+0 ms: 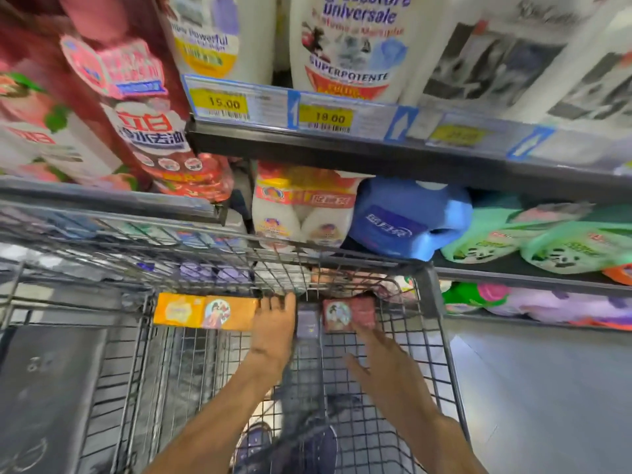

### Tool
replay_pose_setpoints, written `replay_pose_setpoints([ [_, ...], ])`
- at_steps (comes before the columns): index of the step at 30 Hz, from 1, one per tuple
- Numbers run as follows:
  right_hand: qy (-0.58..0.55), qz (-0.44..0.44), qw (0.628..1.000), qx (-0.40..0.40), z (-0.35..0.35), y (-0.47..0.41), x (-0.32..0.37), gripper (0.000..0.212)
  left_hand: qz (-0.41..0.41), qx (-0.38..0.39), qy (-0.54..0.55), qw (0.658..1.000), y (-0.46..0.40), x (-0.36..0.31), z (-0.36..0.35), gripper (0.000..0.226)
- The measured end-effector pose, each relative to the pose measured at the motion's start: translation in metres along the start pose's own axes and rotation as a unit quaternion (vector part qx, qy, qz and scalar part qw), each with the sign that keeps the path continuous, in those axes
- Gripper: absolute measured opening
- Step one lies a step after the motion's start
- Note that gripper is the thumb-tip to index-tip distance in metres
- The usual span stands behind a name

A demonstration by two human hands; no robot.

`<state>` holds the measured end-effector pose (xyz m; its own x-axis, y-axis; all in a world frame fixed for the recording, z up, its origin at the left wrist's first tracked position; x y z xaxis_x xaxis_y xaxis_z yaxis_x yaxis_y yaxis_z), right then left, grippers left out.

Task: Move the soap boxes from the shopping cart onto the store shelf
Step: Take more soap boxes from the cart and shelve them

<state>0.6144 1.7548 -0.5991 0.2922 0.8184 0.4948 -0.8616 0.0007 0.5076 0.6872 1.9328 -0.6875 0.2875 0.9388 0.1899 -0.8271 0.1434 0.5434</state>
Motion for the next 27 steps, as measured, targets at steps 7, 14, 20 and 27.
replay_pose_setpoints([
  [7,-0.038,-0.04,0.997,-0.061,-0.001,-0.02,-0.003,0.052,-0.022,-0.035,0.153,0.987,0.026,0.022,-0.019,0.058],
  [14,-0.095,-0.169,0.98,-0.041,-0.022,-0.062,-0.007,0.068,-0.004,-0.099,0.288,0.953,0.08,0.061,-0.037,0.042],
  [20,-0.093,-0.235,0.967,-0.037,-0.044,-0.097,-0.009,0.091,0.017,-0.096,0.343,0.934,0.101,0.073,-0.039,0.039],
  [27,-0.188,-0.172,0.963,-0.088,-0.054,-0.09,-0.024,0.089,0.033,-0.079,0.394,0.915,0.109,0.079,-0.037,0.035],
])
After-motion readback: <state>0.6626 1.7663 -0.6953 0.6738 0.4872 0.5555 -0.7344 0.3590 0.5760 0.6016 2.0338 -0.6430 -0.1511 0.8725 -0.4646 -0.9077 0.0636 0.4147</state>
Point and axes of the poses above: each hand's wrist, its own y-axis away from the middle knuckle, its own z-axis out of the back of the hand, x = y × z, the point moved 2 cm from there along -y, towards the middle knuckle, and after that the axes turned 15 degrees about -y, right-handed, at the moved point
